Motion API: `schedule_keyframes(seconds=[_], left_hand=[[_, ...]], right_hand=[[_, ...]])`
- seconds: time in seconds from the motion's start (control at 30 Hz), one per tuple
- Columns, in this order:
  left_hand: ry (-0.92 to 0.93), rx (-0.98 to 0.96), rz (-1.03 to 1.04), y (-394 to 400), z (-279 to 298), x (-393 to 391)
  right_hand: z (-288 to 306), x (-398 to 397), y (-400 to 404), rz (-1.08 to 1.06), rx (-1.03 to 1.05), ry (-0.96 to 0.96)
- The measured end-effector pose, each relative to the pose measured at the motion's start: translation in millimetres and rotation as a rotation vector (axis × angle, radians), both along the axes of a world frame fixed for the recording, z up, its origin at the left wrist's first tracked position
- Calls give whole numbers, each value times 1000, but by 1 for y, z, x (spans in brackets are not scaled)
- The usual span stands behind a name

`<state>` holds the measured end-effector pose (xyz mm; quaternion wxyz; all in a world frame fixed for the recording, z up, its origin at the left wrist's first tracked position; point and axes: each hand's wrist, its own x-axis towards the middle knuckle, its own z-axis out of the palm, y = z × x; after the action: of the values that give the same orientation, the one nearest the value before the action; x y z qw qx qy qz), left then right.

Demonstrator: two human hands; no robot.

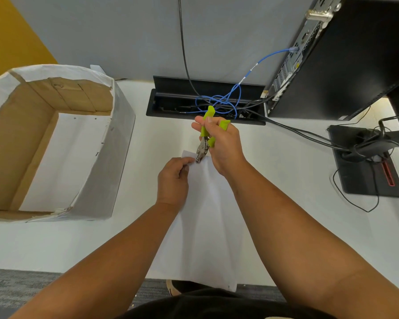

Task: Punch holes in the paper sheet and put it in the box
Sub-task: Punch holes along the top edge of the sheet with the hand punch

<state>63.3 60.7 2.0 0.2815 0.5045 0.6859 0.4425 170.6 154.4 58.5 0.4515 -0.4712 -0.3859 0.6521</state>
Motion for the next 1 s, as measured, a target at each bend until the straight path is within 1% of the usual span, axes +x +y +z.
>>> schedule_keyframes(seconds=[0.17,0.27,0.4,0.53,0.63,0.7,0.8,0.83,0.9,1.0], left_hand=[[13,-13,-2,0,1,0],[16,-15,-3,0,0,0],[29,-4,5,0,-1,0],[-9,-26,38,-1,1,2],[-15,-64,57,1,-1,0],[-10,-70,57,1,-2,-1],[-5,-69,42,-2,-2,-1],[-10,-78,40,-3,-2,0],[-19,-77,53,-5,-2,1],[-23,-73,76,-6,-2,-1]], right_hand=[[-1,0,3,49,13,-28],[-3,-1,4,-28,-51,-24],[-8,-3,6,-137,-147,53],[-6,-4,7,-210,-227,149],[-7,2,7,-192,-250,201],[-11,6,7,-84,-190,155],[-11,6,7,76,-104,27],[-10,4,7,87,-97,-8],[-9,4,6,41,-102,-56],[-10,6,5,-59,-128,-61]])
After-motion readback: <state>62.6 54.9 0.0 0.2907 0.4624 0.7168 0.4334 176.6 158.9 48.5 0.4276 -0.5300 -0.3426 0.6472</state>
